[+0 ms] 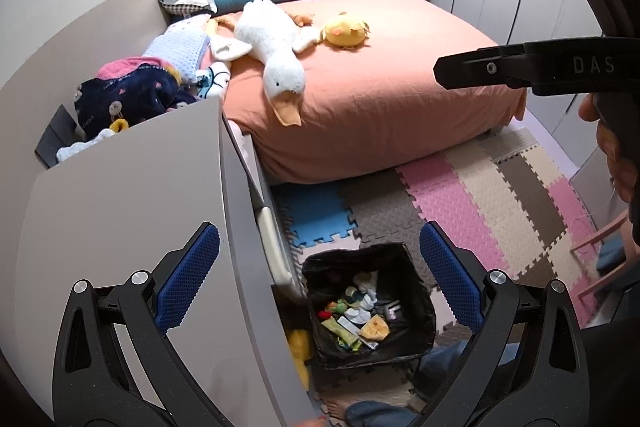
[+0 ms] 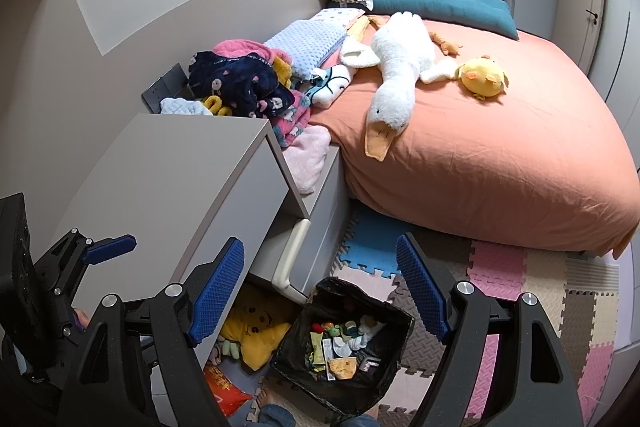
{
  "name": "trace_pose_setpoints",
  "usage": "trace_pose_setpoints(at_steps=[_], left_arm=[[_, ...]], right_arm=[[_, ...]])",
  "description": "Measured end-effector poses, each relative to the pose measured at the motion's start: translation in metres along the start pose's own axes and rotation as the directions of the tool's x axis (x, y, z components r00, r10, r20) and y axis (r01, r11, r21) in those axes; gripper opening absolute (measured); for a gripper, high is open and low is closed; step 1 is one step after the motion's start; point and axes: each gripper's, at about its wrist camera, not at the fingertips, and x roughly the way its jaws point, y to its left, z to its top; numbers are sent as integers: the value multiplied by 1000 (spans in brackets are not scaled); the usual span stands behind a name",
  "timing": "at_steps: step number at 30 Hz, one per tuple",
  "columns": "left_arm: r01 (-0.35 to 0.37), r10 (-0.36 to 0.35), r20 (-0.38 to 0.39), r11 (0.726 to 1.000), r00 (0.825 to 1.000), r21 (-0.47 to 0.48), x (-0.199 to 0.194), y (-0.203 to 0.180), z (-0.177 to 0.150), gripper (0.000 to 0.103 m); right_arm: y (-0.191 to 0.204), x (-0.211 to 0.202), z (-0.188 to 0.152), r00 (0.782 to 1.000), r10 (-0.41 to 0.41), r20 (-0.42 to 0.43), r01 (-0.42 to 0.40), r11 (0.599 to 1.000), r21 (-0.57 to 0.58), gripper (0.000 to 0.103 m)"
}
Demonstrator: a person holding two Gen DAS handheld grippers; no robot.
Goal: Collect trash
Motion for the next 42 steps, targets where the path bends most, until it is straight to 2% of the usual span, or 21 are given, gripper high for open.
trace_pose_setpoints(at_steps=[23, 42], left_arm=[[14, -13, -37, 1000, 999, 5, 2, 9, -3, 96], [20, -19, -17, 999, 1000, 39, -5, 1, -6, 96]], right_arm=[[-1, -19, 3, 1000, 7, 20, -7, 1000, -16, 79], [3, -24, 4, 1000, 6, 28, -6, 1000, -18, 79]])
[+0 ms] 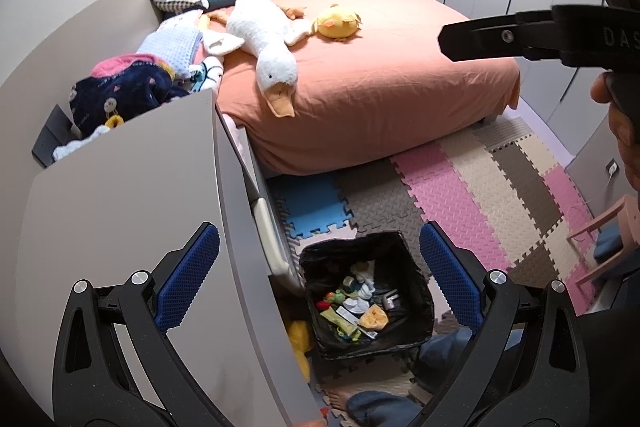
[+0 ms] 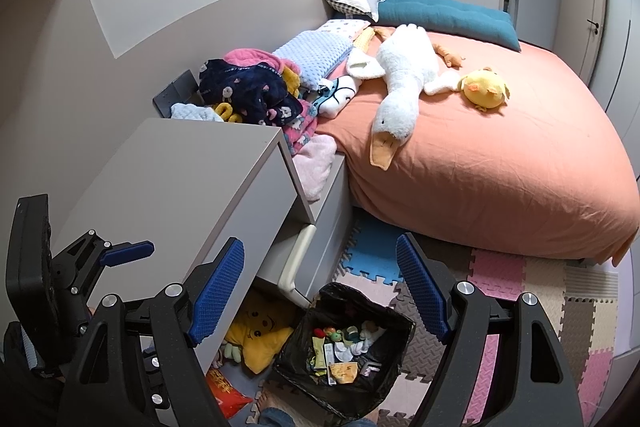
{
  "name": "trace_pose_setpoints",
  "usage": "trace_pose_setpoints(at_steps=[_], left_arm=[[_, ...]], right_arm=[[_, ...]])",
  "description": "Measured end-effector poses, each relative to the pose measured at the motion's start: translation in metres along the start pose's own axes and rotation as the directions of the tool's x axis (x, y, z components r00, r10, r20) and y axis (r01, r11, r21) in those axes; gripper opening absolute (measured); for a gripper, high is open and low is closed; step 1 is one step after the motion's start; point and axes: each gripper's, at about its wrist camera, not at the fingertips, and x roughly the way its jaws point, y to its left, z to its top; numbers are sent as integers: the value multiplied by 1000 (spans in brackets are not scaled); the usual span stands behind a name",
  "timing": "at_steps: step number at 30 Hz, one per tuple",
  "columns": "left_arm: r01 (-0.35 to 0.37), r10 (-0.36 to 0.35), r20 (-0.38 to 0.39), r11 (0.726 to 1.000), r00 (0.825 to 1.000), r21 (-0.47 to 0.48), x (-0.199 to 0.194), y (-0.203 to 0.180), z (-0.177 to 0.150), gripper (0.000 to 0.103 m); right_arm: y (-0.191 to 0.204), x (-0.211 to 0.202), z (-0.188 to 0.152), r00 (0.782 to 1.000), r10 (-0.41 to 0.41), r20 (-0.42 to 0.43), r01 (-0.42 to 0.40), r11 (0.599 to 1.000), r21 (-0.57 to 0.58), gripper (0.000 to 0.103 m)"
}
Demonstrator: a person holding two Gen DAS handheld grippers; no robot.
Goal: Collect trash
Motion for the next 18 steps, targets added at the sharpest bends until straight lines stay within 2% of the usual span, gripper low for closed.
trace_pose_setpoints(at_steps=[18], left_arm=[[-6, 6, -3, 1000, 1000, 22, -2, -7, 0, 96]], right_arm=[[1, -1, 0, 1000, 1, -1, -1, 1000, -3, 79]])
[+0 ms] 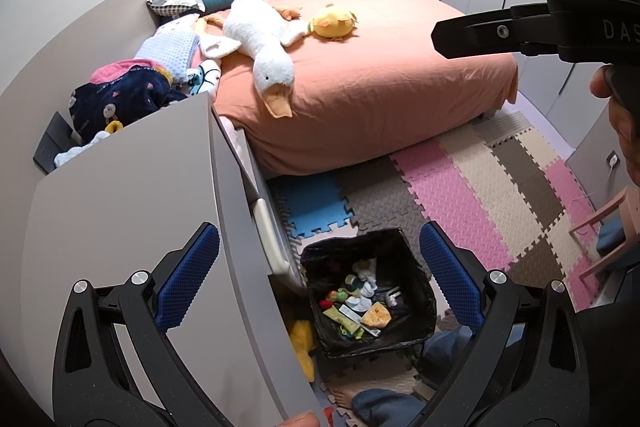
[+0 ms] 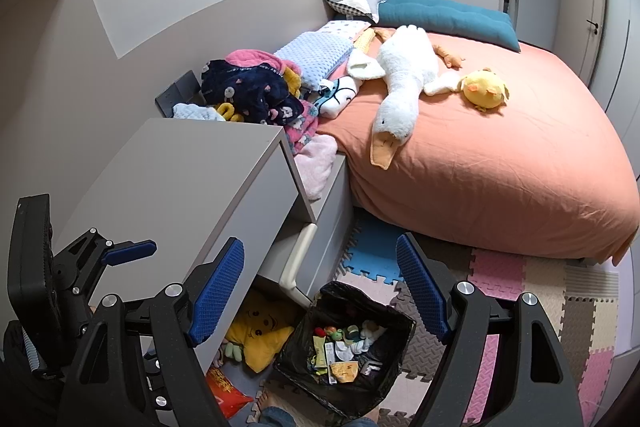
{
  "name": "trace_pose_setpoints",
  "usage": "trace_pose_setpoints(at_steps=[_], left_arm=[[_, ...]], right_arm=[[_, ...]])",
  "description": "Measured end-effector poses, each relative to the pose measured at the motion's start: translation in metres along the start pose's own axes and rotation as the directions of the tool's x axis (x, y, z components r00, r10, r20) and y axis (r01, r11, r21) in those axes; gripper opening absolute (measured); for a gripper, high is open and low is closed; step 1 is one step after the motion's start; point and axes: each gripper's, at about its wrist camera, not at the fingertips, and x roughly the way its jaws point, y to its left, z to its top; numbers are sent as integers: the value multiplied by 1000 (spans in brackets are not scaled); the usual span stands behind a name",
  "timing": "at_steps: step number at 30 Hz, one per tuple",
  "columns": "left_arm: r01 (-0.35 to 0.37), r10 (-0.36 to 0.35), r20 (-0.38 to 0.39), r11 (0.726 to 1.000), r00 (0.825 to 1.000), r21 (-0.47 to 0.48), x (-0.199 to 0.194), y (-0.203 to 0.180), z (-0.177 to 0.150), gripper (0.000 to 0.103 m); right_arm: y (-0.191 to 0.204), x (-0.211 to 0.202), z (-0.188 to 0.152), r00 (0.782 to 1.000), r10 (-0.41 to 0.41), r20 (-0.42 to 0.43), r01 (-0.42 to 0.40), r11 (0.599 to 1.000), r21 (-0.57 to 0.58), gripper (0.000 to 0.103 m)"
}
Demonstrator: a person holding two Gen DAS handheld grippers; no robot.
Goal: Collect trash
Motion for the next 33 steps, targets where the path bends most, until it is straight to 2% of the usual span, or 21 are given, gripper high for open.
trace_pose_setpoints(at_steps=[33], left_arm=[[10, -10, -11, 1000, 1000, 8, -3, -4, -6, 97]], right_arm=[[0, -2, -2, 1000, -1, 3, 1, 1000, 1, 79]])
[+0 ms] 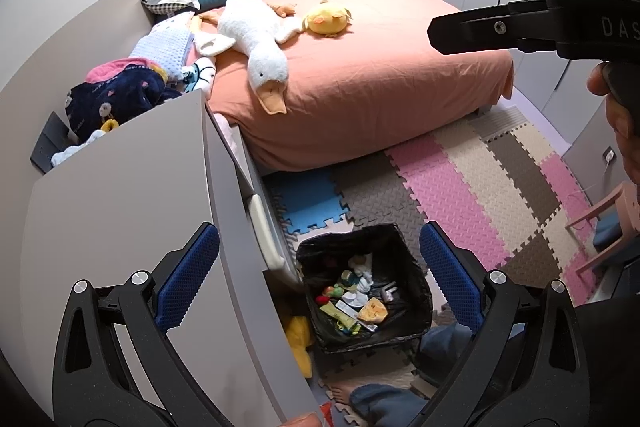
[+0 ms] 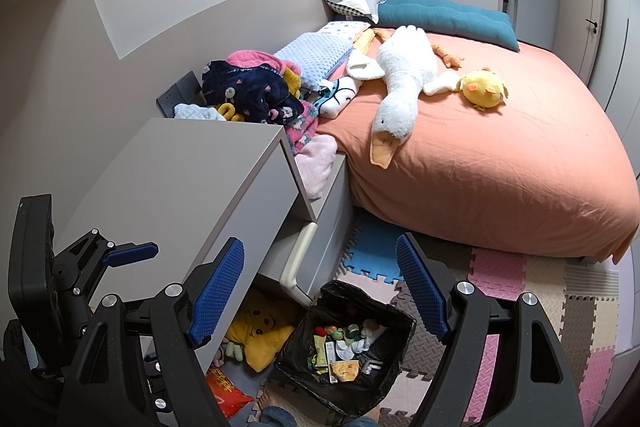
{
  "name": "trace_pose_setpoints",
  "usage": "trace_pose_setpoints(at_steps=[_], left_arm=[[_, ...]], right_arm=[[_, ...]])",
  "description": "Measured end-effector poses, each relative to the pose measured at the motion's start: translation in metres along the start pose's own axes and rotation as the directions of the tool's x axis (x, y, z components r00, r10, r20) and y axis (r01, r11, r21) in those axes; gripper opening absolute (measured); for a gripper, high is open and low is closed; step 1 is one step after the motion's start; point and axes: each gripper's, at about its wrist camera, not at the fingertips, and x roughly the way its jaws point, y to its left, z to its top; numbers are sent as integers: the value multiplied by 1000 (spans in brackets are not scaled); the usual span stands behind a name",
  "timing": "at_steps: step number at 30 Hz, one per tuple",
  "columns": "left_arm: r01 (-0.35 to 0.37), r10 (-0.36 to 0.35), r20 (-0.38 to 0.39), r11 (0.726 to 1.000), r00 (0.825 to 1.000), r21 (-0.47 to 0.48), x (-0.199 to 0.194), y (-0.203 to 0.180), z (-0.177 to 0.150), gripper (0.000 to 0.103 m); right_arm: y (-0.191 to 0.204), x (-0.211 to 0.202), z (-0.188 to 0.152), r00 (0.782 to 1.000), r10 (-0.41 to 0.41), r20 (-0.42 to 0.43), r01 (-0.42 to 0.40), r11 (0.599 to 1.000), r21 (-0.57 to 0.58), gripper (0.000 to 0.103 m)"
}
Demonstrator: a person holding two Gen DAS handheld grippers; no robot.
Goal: Collect trash
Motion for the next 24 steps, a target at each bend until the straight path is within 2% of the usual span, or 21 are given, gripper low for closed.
trace_pose_setpoints(at_steps=[10, 14, 21, 24], left_arm=[[51, -51, 14, 998, 999, -24, -6, 1, 0, 97], [-2, 4, 60, 1000, 998, -27, -14, -1, -2, 97], [7, -7, -3, 1000, 1000, -5, -5, -2, 4, 97], [22, -22, 9, 1000, 1000, -2, -6, -1, 3, 97]], right_arm=[[1, 0, -1, 1000, 0, 0, 0, 1000, 0, 79], [2, 1, -2, 1000, -1, 0, 1, 1000, 2, 79], [1, -1, -2, 1000, 0, 1, 0, 1000, 1, 79], [1, 0, -2, 1000, -1, 0, 1, 1000, 3, 79]])
